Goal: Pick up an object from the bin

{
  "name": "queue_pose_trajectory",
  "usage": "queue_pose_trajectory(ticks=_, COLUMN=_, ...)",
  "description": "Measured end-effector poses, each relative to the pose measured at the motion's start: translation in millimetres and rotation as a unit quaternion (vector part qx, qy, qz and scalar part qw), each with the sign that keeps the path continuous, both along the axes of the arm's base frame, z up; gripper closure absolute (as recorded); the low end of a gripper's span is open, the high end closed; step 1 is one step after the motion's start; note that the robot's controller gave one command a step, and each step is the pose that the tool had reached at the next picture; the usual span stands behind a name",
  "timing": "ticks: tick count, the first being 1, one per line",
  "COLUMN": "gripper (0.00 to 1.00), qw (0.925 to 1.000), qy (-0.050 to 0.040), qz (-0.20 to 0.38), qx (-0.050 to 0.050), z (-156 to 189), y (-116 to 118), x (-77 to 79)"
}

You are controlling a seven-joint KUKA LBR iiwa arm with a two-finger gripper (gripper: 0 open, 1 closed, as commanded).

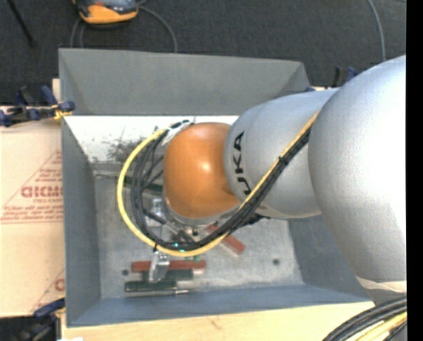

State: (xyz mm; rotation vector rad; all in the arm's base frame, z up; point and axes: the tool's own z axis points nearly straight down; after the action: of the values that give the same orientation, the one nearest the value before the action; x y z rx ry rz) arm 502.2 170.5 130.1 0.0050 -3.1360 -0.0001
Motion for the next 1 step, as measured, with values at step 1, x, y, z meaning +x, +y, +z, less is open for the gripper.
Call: queue_pose_trajectory(ticks=1, gripper=0.0, qw=1.0, qy=-0.0035, qz=-0.001, qx=0.001, z=3.7, y=-0.5, x=2.2)
